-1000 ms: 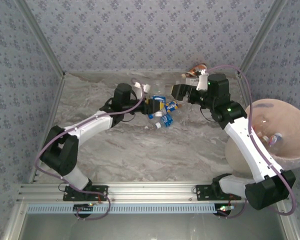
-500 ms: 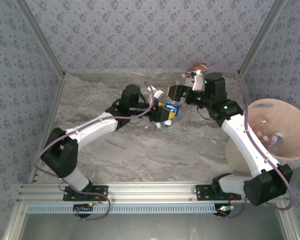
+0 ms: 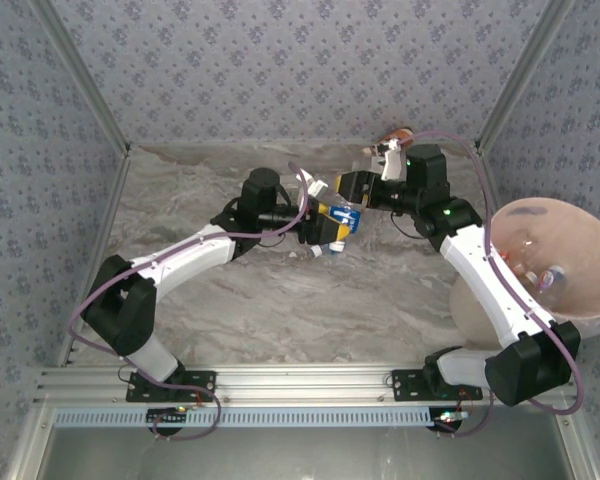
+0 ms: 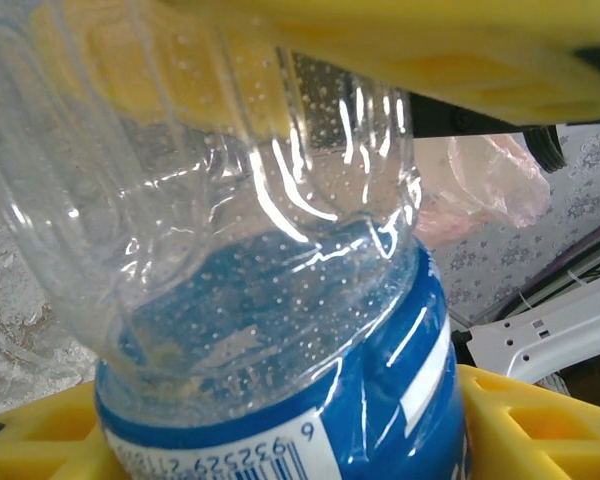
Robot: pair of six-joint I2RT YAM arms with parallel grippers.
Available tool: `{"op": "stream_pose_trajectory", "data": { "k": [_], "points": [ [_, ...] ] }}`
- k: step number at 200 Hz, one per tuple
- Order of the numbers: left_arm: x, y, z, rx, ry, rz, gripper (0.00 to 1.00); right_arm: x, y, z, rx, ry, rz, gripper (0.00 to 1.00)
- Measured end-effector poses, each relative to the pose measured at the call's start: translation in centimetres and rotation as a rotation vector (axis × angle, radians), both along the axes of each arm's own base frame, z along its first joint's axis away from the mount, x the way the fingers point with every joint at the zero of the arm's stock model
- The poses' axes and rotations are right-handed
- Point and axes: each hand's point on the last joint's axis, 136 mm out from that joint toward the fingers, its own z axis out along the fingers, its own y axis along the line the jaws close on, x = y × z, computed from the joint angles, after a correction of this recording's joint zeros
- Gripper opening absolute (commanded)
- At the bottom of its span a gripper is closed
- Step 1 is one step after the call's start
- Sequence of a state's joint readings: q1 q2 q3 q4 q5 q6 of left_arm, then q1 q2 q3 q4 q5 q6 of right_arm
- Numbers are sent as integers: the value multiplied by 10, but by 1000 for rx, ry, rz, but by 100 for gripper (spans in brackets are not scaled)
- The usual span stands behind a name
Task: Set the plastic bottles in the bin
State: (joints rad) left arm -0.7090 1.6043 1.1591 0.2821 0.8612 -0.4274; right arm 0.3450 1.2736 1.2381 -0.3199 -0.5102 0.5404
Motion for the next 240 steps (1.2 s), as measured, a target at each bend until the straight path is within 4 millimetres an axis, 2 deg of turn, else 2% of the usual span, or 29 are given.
{"op": "stream_pose_trajectory", "data": {
  "k": [17,36,94,121,146,171,206,240],
  "points": [
    [0,0,1,2,2,2,85,0,0,0,1,0,-2,50],
    [1,-1,3,7,-13,2,98,2,-3,-2,-9,-1,-20,48],
    [11,5,6,23,-43,97,98,1,-19,-4,-74,-38,-94,45],
    [15,15,8,20,-83,173,98,-3,-37,-4,-155,-64,-155,43],
    [30,27,9,27,-109,293,98,-7,-60,1,-253,-98,-230,43],
    [55,48,6,33,-92,440,98,-13,-85,15,-350,-156,-308,43],
    [95,85,-11,77,-13,683,98,-30,-116,42,-472,-248,-392,43],
    [116,111,-26,106,60,857,98,-43,-144,72,-587,-328,-474,42]
  ]
}}
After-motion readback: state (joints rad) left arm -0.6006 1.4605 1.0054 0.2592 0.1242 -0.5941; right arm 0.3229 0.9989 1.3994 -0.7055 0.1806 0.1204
